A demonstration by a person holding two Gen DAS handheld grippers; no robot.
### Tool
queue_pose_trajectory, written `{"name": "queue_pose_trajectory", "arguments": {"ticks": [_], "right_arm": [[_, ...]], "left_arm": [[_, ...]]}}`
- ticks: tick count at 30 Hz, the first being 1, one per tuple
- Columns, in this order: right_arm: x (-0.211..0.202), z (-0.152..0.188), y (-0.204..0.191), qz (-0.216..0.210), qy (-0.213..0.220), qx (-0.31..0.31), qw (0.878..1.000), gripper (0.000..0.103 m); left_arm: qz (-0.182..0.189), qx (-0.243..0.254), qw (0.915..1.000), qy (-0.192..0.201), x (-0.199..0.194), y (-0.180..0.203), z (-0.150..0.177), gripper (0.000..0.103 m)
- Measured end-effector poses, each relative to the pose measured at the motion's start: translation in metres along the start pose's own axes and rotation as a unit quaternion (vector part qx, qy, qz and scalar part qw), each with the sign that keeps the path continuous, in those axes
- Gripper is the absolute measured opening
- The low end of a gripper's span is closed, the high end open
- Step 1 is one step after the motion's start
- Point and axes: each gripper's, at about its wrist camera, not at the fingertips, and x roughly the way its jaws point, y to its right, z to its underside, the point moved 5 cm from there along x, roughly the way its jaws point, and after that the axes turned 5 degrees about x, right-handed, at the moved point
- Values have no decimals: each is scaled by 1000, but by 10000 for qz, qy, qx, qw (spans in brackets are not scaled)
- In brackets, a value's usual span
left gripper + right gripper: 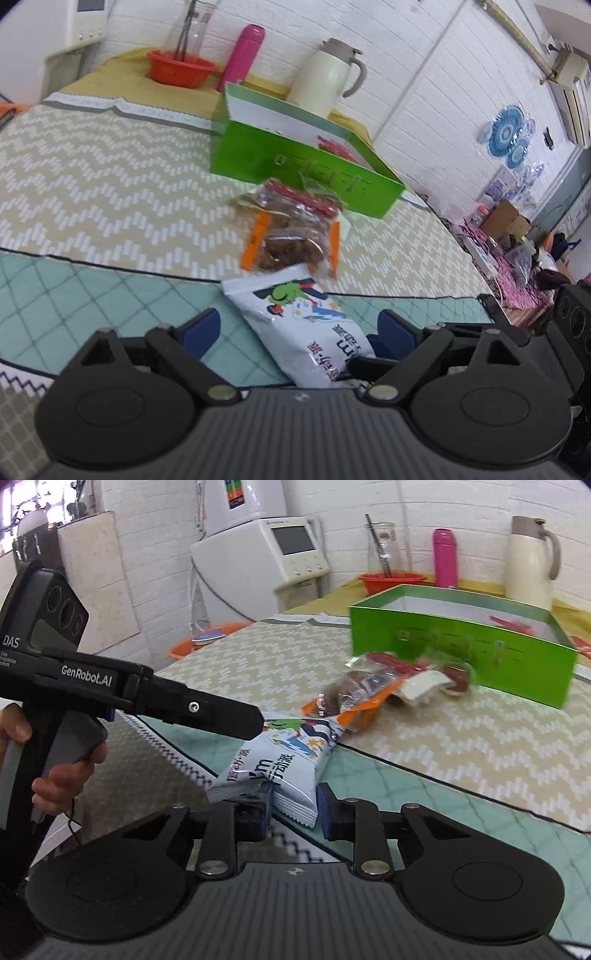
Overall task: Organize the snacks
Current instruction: 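Grasp the white 'I'm' chip bag with the right gripper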
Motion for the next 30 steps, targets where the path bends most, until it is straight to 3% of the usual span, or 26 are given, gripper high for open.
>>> {"name": "queue_pose_trajectory", "arguments": {"ticks": [1,5,9,11,14,17,20,22,24,25,26,27,30], "right_arm": [[-7,4,6,191,18,20,9998,37],[-27,19,38,794,67,333,9963,37],[-34,14,36,579,327,467,9967,50],[-29,9,28,407,403,385,9976,53],[-19,0,18,155,460,407,9980,63],[-7,-4,9,3,440,310,9985,73],[0,-4,4,-95,357,303,9989,87],[3,-2,3,-165,300,314,9989,87],[5,2,0,-293,154,278,9991,69],[4,4,-2,-357,109,238,9990,64],[3,6,-4,-436,47,184,9989,49],[0,8,-6,-514,-17,131,9986,45],[-14,17,-12,-404,-90,-116,9991,45]], "left_arm": [[86,57,9999,-65,5,7,1,79],[-2,366,9992,-131,16,27,5,80],[-145,232,9996,-106,11,21,4,86],[-374,191,9991,1,4,12,0,87],[-435,2,9990,59,-1,-2,-6,86],[-436,-44,9990,-3,0,-10,-5,83],[-287,-88,9993,-232,3,-12,2,72],[-134,-65,9993,-349,4,-8,8,62],[-101,-2,9993,-370,3,-5,12,62],[-31,-33,9993,-385,4,-3,12,55],[72,-57,9990,-428,6,-1,13,47],[146,-46,9987,-486,8,3,15,40],[181,353,9976,-569,15,24,18,40]]}}
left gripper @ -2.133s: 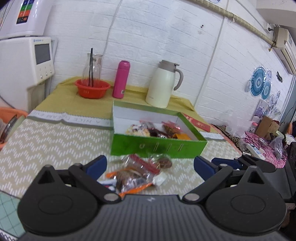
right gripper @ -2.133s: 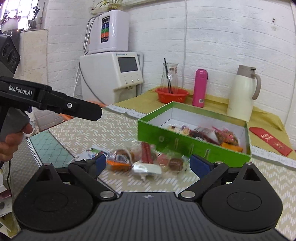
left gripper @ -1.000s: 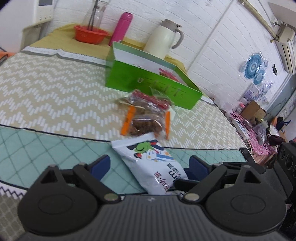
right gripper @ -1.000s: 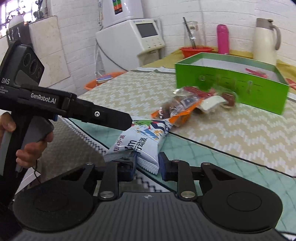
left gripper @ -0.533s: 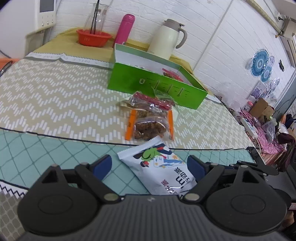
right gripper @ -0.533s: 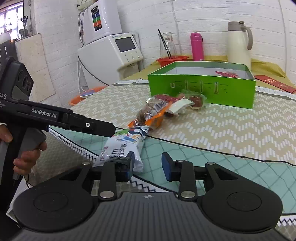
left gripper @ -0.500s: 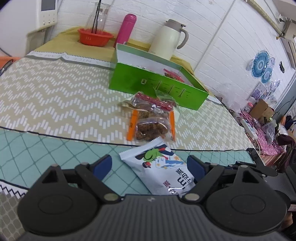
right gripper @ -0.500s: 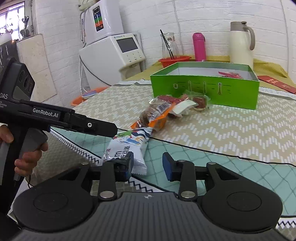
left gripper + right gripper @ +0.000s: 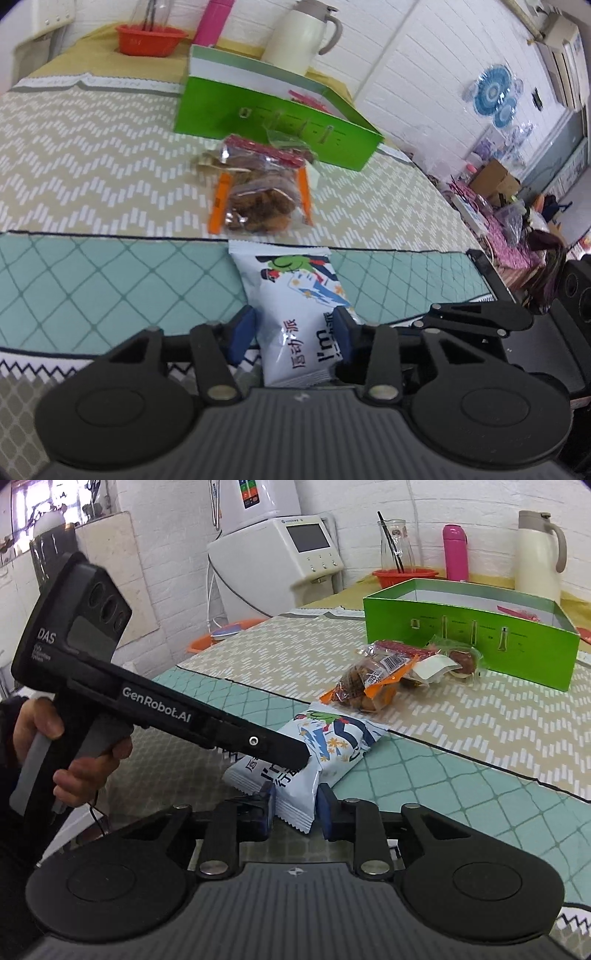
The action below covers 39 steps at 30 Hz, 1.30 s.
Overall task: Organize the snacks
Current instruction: 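Grasp the white 'I'm' chip bag with the right gripper, then carry the white chip bag into the green box and open the right gripper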
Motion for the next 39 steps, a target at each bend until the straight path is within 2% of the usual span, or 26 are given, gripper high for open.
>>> {"name": "queue_pose_trajectory", "arguments": {"ticks": [4,5,9,10,12,15,22,26,28,29,30,33,36,39], "right_arm": [[-24,13,14,278,-14,198,9994,49],[-29,16,19,371,-8,269,9989,55],[-40,18,31,727,95,459,9962,59],[-40,17,32,737,144,484,9960,62],[-38,15,33,732,211,494,9959,73],[-33,11,31,663,244,474,9964,74],[-29,9,28,607,184,391,9972,74],[-29,8,34,648,224,466,9966,74],[-25,10,37,587,187,563,9965,67],[-24,10,36,580,203,559,9965,55],[-24,10,35,655,182,496,9965,50],[-33,5,36,804,211,492,9953,37],[-52,-10,36,901,515,363,9939,36],[-59,-35,35,1047,826,37,9911,36]], "left_arm": [[355,272,9989,-129,16,26,1,40],[417,315,9985,-153,20,31,0,40],[388,272,9988,-130,23,34,-3,40],[388,213,9990,-103,21,32,-3,43],[365,53,9993,-72,17,27,-3,45],[380,-149,9991,-85,13,22,0,46],[473,235,9984,-195,23,38,-5,42],[474,195,9985,-197,28,37,-5,42],[424,301,9985,-143,32,39,-5,38],[304,420,9986,-113,33,42,-5,36],[263,492,9984,-106,33,46,-5,35],[315,541,9980,7,30,56,-13,33],[462,670,9961,339,17,66,-33,32],[399,819,9934,703,8,70,-61,32]]}}
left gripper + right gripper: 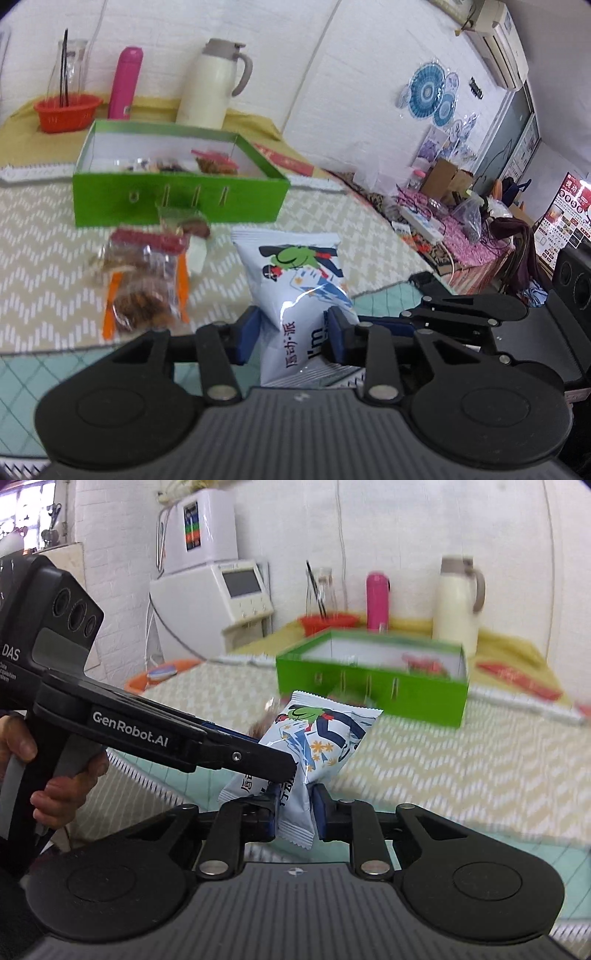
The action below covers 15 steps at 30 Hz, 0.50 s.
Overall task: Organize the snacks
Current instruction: 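Carry the white chip bag into the green box and open the right gripper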
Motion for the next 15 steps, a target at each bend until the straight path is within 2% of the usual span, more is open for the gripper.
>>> {"name": "queue_pose_trajectory", "arguments": {"ticks": [4,8,11,15], "right_arm": [[14,-35,4,13,392,-182,9991,36],[44,-72,9,-40,661,-280,9974,36],[70,-96,16,-105,758,-166,9969,36],[110,-118,24,-46,718,-25,9974,36]], "left_arm": [[-224,60,9991,353,-2,-16,-39,32],[-467,20,9974,547,3,-43,-77,32],[-680,22,9957,630,13,-65,-102,32],[-868,-127,9947,541,37,-99,-124,32]]}}
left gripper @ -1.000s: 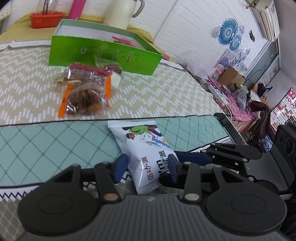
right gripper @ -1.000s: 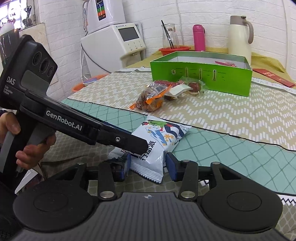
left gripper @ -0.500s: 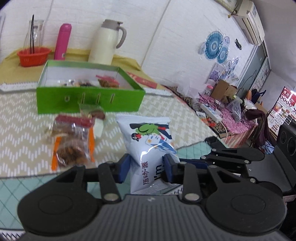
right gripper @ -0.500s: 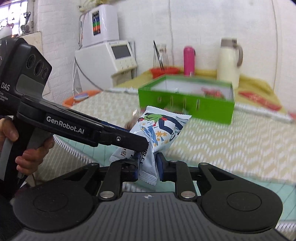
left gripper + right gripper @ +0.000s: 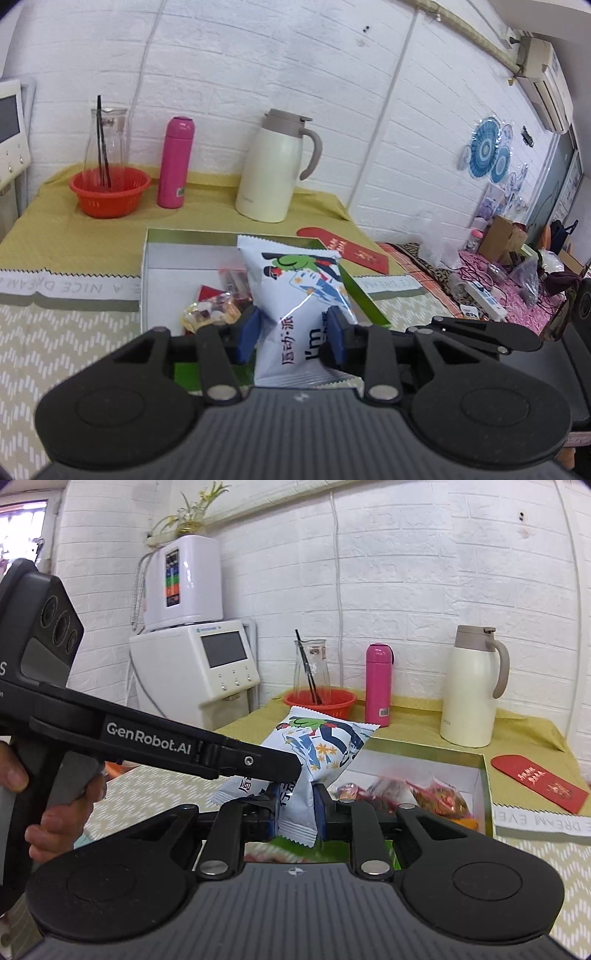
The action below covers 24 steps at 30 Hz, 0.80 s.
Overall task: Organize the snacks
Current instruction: 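Carry the white chip bag into the green box and open the right gripper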
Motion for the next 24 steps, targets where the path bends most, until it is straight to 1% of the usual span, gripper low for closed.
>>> {"name": "queue_pose_trajectory", "arguments": {"ticks": [4,7,15,19,23,24], "right_arm": [[38,-4,15,13,-146,206,9997,36],[63,-4,27,12,-302,337,9990,36],[114,0,53,29,-713,599,9956,36],[131,1,59,142,-924,476,9945,36],[140,1,60,330,-998,100,9944,38],[142,0,60,341,-1010,67,9943,38]], "left_arm": [[-50,-236,9995,-212,34,-31,-10,32],[-86,-430,9982,-401,58,-50,-12,32],[-241,-553,9952,-769,114,-81,-15,32],[-264,-577,9937,-921,135,-91,-16,32],[-343,-452,9940,-939,146,-93,-18,32],[-365,-433,9941,-927,147,-94,-19,36]]}}
